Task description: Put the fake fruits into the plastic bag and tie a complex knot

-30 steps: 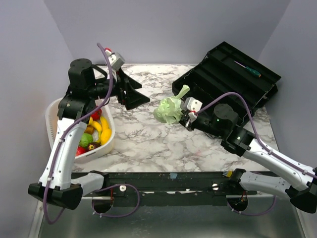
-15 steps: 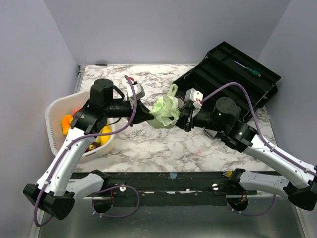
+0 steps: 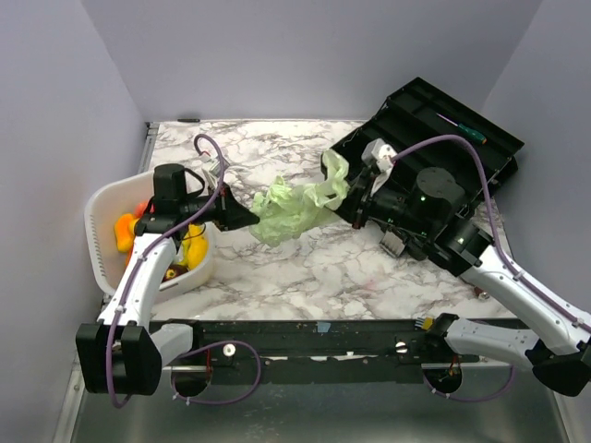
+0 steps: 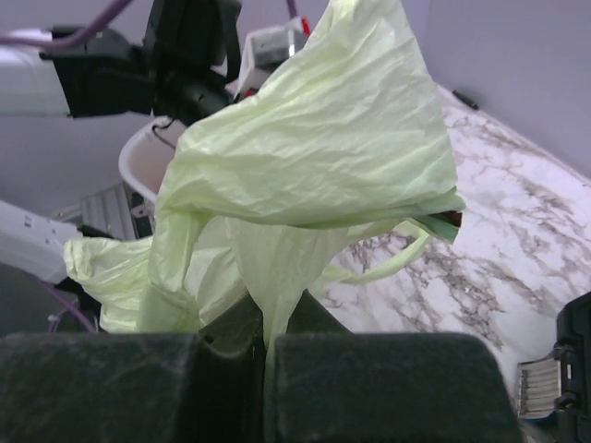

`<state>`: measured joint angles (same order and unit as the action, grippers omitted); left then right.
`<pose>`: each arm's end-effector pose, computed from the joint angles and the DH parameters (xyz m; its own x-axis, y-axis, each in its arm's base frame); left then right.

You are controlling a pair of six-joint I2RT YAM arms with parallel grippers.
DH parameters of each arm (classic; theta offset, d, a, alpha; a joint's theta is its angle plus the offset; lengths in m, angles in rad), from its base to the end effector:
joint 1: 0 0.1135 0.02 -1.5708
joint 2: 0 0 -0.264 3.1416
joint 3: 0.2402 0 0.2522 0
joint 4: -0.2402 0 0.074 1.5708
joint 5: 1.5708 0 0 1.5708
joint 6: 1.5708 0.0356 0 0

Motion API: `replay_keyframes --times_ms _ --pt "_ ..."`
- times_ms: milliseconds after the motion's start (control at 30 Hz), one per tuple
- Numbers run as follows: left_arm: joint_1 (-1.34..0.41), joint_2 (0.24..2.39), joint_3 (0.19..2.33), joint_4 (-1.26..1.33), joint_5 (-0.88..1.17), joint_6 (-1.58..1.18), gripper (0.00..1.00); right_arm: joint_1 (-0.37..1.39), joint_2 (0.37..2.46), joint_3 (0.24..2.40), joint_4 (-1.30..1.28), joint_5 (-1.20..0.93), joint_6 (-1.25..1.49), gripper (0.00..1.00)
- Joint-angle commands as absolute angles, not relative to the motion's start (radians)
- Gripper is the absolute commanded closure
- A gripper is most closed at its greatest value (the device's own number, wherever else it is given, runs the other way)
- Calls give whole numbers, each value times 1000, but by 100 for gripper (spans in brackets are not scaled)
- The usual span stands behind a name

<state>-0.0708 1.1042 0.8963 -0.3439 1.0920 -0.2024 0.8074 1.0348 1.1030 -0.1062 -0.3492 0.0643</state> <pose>0.2275 -0.0478 0.3100 -0.6703 -0.0453 -0.7407 0.6654 0.4052 -0.6270 0.1522 0.1767 0.4129 -0.0850 -0.0015 -0.9964 -0.9117 0.4036 0.0772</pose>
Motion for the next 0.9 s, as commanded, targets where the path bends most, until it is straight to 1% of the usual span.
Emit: replay_keyframes --times_ms 0,33,67,133,167,200,233,267,300,400,467,567,667,733,833,867 --pt "-32 1080 882 -336 1069 -187 91 744 1002 1163 -55 -334 134 99" --pt "-33 1073 899 -370 1064 -140 88 734 1007 1161 -53 -344 147 99" --pt "-33 1062 914 -407 1062 -83 81 725 1010 1159 -50 -351 167 99" --pt "-33 1036 951 -469 1045 6 60 716 1024 1152 -43 -377 208 99" --pt "-33 1017 967 -490 1027 54 47 715 1029 1149 -34 -390 227 99" --pt "-33 997 971 -501 1012 78 35 715 1035 1148 -22 -397 248 99" --pt "-34 965 965 -503 1000 108 20 713 1042 1150 -14 -402 261 99" --pt "-33 936 956 -490 990 128 7 712 1051 1156 -9 -400 277 99" --pt "-34 892 935 -454 981 135 2 711 1062 1165 -11 -396 293 99" --pt "-49 783 881 -358 963 158 2 704 1089 1187 11 -391 342 99" --pt "-98 734 868 -315 928 179 2 703 1100 1189 28 -406 376 99" --pt "-283 720 888 -284 735 219 1 703 1110 1176 51 -419 441 99" --pt "-455 763 901 -236 548 228 1 701 1122 1169 74 -425 502 99" --pt "-533 827 918 -217 426 246 2 700 1128 1168 87 -448 533 99" --pt "-577 943 981 -254 382 291 2 692 1134 1184 85 -470 573 99" --pt "-580 974 1011 -294 351 299 6 681 1131 1196 78 -478 579 99"
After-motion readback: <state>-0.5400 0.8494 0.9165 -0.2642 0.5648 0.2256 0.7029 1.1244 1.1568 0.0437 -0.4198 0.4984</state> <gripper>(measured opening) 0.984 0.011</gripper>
